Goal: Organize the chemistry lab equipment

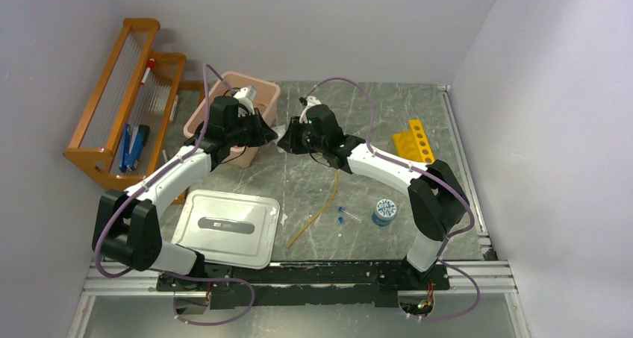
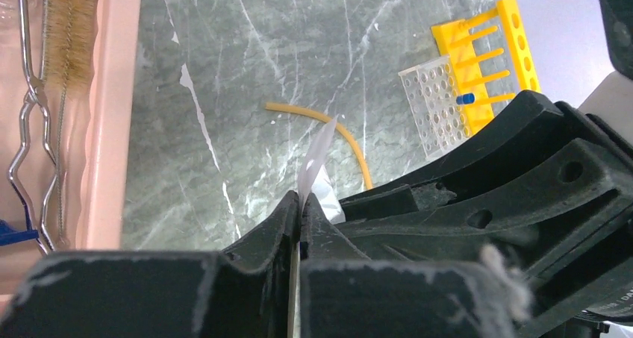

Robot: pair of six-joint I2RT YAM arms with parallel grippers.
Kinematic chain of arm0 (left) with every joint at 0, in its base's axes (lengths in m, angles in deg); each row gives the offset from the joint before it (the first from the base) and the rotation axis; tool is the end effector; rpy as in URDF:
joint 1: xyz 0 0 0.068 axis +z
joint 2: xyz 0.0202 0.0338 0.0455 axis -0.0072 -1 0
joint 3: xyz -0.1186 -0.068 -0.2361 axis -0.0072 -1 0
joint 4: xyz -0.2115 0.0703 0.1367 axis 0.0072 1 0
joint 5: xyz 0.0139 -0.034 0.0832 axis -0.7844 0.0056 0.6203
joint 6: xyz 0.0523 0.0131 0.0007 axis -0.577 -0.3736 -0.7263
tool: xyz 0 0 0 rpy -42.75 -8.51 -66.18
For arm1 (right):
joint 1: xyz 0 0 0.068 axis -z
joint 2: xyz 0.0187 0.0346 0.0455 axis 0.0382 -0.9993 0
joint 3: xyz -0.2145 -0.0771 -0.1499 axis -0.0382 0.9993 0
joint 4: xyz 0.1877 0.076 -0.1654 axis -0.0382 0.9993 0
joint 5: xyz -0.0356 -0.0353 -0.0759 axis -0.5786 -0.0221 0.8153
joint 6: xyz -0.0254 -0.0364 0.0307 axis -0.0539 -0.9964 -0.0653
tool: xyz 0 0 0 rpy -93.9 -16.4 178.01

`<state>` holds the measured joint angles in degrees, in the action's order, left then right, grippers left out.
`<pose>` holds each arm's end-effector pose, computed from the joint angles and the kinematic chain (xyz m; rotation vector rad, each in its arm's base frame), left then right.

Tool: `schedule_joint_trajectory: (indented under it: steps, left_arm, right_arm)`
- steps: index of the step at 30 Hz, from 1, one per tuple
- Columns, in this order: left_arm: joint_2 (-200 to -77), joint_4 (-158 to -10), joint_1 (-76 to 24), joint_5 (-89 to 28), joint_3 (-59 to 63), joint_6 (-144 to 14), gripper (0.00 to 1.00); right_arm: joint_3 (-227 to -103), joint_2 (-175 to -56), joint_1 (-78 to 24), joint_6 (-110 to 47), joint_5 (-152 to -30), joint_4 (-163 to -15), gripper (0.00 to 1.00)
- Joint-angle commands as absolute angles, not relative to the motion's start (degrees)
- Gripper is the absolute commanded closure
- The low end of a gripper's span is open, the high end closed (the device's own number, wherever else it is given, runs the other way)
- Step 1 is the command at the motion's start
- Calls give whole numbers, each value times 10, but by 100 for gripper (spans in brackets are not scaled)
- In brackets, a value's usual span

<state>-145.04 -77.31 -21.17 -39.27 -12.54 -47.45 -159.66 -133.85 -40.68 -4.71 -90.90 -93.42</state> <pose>0.2979 -0.1291 0.2774 0.0436 2.1588 -0.8413 0.2936 0.2786 0.2611 -0.2600 2.1346 0.9499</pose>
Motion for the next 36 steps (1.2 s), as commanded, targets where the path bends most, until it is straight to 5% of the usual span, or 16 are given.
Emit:
schedule_joint_trajectory:
  steps: [1, 4, 7, 21, 36]
  left_arm:
    - [-1445, -776, -215, -369, -91, -507, 95]
    - [-1439, -742, -215, -339, -69, -532, 95]
    - [-1428, -708, -213, -316, -40, -570, 95]
    - [-1409, -581, -93, -143, 23, -601, 95]
    - [-1583, -591, -38, -194, 68, -600, 93]
  right_arm:
    - [-1602, -1319, -406, -59, -911, -936, 71]
    - [-1594, -1298, -403, -64, -871, -930, 45]
    - [-1592, -1277, -395, -75, -846, -928, 37]
    - [-1587, -1239, -368, -93, -815, -881, 37]
    - [-1573, -1228, -359, -79, -798, -868, 38]
